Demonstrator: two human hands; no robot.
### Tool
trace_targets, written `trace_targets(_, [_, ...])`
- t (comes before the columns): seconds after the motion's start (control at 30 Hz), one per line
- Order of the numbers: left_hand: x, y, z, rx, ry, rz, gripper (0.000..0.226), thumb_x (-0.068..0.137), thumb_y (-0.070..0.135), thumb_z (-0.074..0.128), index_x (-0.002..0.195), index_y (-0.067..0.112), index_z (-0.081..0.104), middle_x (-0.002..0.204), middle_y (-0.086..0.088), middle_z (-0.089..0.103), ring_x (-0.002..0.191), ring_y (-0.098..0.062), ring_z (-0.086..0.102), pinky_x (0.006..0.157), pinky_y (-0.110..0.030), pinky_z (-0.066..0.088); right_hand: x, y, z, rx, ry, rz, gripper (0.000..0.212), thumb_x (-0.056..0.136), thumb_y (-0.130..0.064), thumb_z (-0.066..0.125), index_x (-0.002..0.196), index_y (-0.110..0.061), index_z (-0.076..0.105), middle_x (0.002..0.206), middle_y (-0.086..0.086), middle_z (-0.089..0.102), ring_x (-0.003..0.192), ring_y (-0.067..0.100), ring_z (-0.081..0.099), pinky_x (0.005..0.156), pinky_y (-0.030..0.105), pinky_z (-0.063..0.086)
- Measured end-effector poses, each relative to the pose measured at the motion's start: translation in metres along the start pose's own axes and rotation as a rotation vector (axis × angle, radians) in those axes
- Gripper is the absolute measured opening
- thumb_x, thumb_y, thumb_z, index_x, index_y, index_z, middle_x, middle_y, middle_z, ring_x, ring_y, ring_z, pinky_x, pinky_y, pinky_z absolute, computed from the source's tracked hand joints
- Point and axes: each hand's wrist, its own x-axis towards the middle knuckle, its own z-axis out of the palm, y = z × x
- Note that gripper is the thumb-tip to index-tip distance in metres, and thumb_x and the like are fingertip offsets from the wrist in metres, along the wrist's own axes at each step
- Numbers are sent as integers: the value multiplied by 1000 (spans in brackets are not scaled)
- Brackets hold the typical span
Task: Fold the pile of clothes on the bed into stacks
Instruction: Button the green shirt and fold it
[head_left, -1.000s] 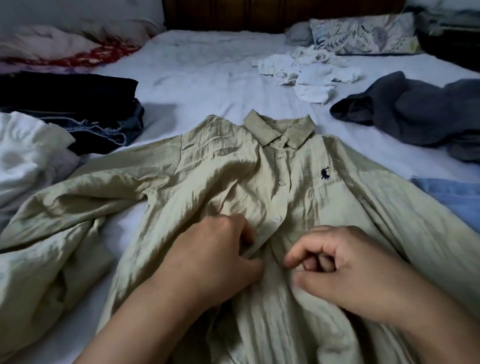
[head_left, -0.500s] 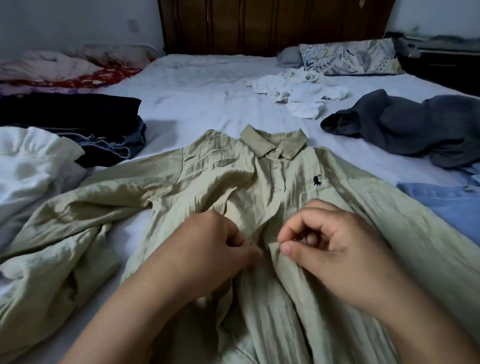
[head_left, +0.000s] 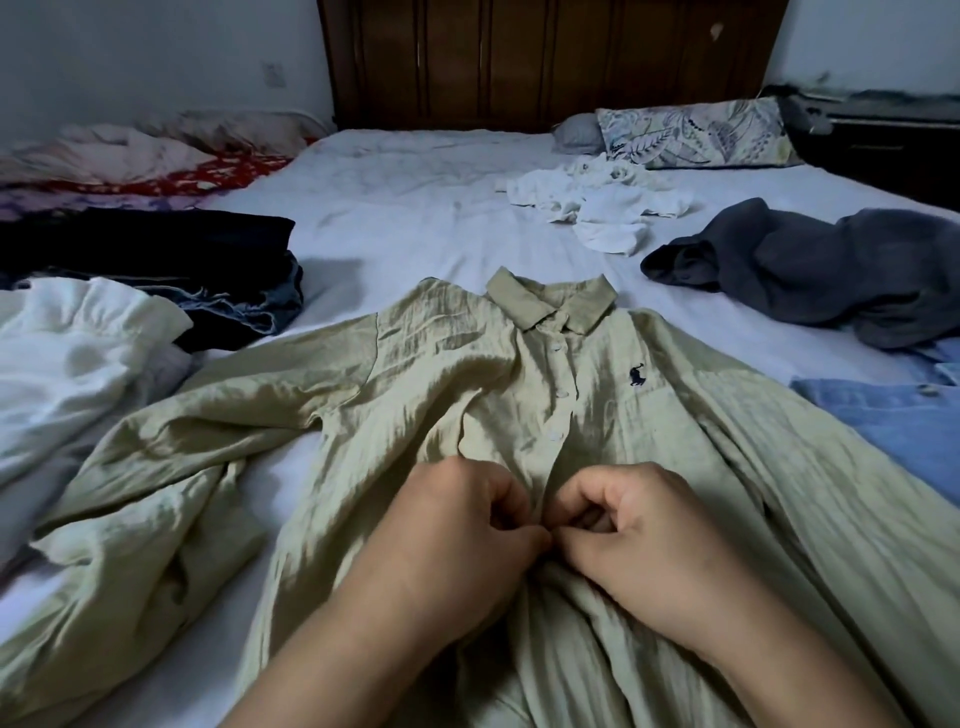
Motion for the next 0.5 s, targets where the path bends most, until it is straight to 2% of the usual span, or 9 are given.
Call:
trace_targets(0.1, [-9, -2, 8, -63, 72, -12, 11, 76, 20, 68, 68, 12, 65, 60, 0, 64, 48, -5, 55, 49, -18, 42, 0, 1, 1, 112, -17, 33, 22, 75, -8, 71, 70, -30, 68, 62, 3, 67, 53, 13, 56, 55, 34, 50])
trace_targets(0.2, [-17, -2, 15, -135, 140, -27, 12, 78, 19, 67, 66, 17, 67, 58, 4, 64, 49, -5, 58, 49, -19, 45, -3, 1, 2, 145, 10, 19, 27, 75, -6, 71, 71, -32, 68, 64, 3, 67, 57, 15, 59, 61, 37, 53])
trace_targets(0.37, [-22, -7, 19, -214, 152, -21, 13, 80, 17, 69, 70, 25, 71, 60, 12, 66, 54, 2, 61, 53, -17, 48, -5, 3, 4, 172, 31, 28, 31, 75, -3, 71, 71, -34, 67, 57, -2, 64, 52, 9, 56, 57, 32, 49])
trace_targets(0.5, [-29, -9, 12, -274, 25, 2, 31, 81, 1, 58, 78, 26, 76, 67, 7, 71, 62, -10, 68, 56, -21, 53, -11, 7, 8, 179, 82, 34, 30, 74, -2, 72, 70, -31, 67, 56, -4, 63, 51, 8, 54, 54, 27, 46])
